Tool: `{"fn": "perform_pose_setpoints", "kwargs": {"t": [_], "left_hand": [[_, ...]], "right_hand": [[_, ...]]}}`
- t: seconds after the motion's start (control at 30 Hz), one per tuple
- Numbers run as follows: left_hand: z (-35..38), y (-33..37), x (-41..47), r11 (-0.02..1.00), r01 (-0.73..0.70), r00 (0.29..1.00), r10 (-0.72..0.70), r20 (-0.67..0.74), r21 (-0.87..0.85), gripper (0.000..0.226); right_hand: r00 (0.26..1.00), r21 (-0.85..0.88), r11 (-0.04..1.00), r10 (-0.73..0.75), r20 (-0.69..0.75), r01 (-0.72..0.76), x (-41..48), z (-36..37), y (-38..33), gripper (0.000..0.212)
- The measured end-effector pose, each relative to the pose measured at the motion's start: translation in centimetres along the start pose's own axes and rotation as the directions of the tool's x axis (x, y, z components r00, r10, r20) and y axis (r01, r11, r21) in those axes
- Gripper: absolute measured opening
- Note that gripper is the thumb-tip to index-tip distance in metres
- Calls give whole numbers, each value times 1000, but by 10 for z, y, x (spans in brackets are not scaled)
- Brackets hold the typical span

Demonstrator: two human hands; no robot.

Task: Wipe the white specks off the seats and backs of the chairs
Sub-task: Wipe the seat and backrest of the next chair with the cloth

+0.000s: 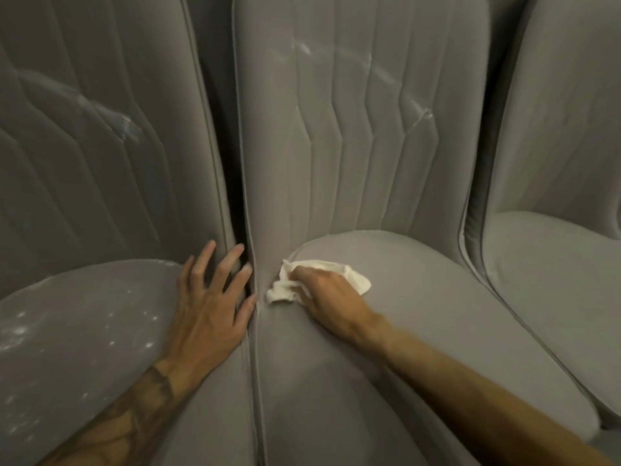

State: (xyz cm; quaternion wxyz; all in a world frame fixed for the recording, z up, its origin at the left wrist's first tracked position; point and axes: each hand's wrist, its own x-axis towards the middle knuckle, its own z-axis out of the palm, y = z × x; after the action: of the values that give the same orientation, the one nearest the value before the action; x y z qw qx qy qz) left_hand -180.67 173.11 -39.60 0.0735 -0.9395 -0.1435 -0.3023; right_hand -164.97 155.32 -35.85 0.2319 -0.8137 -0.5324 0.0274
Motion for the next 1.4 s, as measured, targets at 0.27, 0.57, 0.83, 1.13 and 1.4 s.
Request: {"fn": "perform_pose_setpoints", "kwargs": {"t": [0.27, 0.57, 0.83, 1.13, 1.4], "left_hand": [[5, -1, 0, 1000, -10, 1000, 9, -18, -9, 53], [5, 0, 1, 1000, -10, 1000, 10, -21, -4, 53], [-3, 7, 4, 1000, 13, 1000, -12, 21, -7, 53], [-7, 5, 3, 1000, 6, 1000, -6, 21, -11, 49], [-1, 2, 3, 1000, 8, 1000, -8, 21, 6, 50]], "right_hand": [[708, -72, 743, 597, -376, -665, 27, -40, 114, 25], [945, 5, 962, 270, -183, -274, 51, 27, 7, 22], [963, 111, 972, 222, -151, -207, 38, -3, 16, 10], [997, 153, 985, -79, -24, 82, -14, -4, -12, 22], [964, 124, 961, -257, 71, 247, -40, 7, -13, 23]]}}
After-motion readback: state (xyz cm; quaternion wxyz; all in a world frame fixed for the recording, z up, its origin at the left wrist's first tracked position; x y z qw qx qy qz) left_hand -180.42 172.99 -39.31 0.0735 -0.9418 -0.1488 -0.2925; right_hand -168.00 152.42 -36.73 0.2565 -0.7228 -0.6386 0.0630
